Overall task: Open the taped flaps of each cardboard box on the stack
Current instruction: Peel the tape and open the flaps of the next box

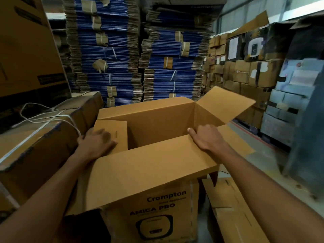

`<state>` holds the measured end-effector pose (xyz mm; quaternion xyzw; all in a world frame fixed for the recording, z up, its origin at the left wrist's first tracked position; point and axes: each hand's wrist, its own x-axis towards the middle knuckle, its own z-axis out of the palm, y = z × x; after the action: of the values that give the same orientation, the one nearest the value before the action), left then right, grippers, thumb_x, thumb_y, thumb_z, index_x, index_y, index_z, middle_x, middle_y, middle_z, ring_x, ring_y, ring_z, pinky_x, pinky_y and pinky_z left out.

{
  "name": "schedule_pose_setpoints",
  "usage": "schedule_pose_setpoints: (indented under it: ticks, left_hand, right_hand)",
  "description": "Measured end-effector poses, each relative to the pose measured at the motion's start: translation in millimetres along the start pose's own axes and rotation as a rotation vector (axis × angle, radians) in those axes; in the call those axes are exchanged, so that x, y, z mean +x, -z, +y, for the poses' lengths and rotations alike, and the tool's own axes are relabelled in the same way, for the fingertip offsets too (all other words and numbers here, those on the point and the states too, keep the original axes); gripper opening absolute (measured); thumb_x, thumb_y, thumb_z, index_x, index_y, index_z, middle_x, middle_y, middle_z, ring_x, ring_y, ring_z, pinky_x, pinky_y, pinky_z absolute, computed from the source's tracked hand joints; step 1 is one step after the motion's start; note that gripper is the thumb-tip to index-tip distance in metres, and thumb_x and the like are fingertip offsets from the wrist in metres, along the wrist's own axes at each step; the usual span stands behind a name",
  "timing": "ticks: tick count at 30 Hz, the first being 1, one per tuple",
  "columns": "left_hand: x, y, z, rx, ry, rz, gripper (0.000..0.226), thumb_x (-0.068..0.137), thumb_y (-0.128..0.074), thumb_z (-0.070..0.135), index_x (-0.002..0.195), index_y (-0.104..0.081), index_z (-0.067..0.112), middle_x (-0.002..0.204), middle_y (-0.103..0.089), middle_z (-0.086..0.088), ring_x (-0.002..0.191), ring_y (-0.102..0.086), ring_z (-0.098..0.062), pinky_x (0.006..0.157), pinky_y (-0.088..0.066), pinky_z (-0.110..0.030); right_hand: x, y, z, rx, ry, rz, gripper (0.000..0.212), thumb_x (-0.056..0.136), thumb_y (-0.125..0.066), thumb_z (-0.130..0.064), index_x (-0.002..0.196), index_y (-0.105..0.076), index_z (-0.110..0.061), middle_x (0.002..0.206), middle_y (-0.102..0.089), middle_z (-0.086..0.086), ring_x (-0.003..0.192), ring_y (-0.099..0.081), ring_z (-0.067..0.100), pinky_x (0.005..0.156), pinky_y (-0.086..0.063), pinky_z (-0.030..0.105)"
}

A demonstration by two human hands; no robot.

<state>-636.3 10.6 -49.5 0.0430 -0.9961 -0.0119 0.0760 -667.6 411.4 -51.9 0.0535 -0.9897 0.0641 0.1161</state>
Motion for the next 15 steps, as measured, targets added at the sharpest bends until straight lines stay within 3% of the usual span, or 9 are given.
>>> schedule_pose_setpoints:
  ticks: [2,5,7,10,13,15]
  left_hand:
    - [-3.8,7.0,11.5,0.081,-0.158,-0.117,0.067,0.093,-0.027,0.077,0.152,-0.035,0.046,0.169,-0.016,0.007,0.156,-0.006,-0.028,0.121,-0.011,-0.061]
    - [-8.3,12.4,31.3,0.124,-0.279,-0.294,0.089,0.072,-0.005,0.097,0.148,-0.031,0.06,0.17,-0.007,0.011,0.157,0.003,-0.026,0.121,-0.002,-0.06]
    - [-11.2,15.6,37.2,0.141,-0.278,-0.302,0.068,0.089,-0.018,0.083,0.147,-0.038,0.055,0.17,-0.008,0.009,0.157,0.002,-0.026,0.121,-0.002,-0.059]
    - [-17.1,27.4,44.3,0.025,-0.266,-0.143,0.057,0.095,-0.034,0.074,0.137,-0.053,0.04,0.166,-0.021,0.004,0.153,-0.015,-0.028,0.12,-0.019,-0.059]
    - [-28.5,55.1,44.6,-0.393,-0.214,0.082,0.04,0.089,-0.053,0.063,0.11,-0.06,0.029,0.15,-0.036,0.003,0.136,-0.036,-0.022,0.114,-0.034,-0.053]
    - [-41.2,73.7,29.7,-0.689,-0.139,0.17,0.035,0.082,-0.061,0.043,0.115,-0.059,0.032,0.145,-0.041,0.003,0.13,-0.042,-0.018,0.111,-0.04,-0.053]
  right_hand:
    - [-9.9,-14.6,-26.2,0.027,0.148,0.003,0.07,0.106,-0.013,-0.056,0.08,-0.067,-0.019,0.079,-0.064,0.003,0.085,-0.06,0.023,0.102,-0.038,0.048]
    - [-19.3,-29.6,-46.8,0.052,0.25,0.093,0.077,0.097,-0.002,-0.064,0.082,-0.067,-0.027,0.076,-0.064,-0.003,0.081,-0.056,0.016,0.1,-0.039,0.047]
    - [-22.8,-34.1,-44.8,0.064,0.252,0.128,0.081,0.093,0.003,-0.071,0.083,-0.066,-0.029,0.078,-0.064,-0.005,0.081,-0.054,0.014,0.097,-0.039,0.046]
    - [-23.1,-33.2,-36.1,0.077,0.281,0.134,0.09,0.085,0.006,-0.082,0.093,-0.065,-0.029,0.091,-0.065,-0.005,0.087,-0.051,0.015,0.092,-0.036,0.043]
    - [-19.7,-32.9,-33.3,0.102,0.292,0.156,0.102,0.076,0.011,-0.089,0.098,-0.067,-0.027,0.092,-0.064,-0.005,0.088,-0.049,0.015,0.091,-0.036,0.042]
    - [-16.6,-34.6,-32.3,0.119,0.296,0.172,0.096,0.079,0.003,-0.088,0.094,-0.068,-0.024,0.089,-0.063,-0.004,0.086,-0.048,0.015,0.091,-0.036,0.042]
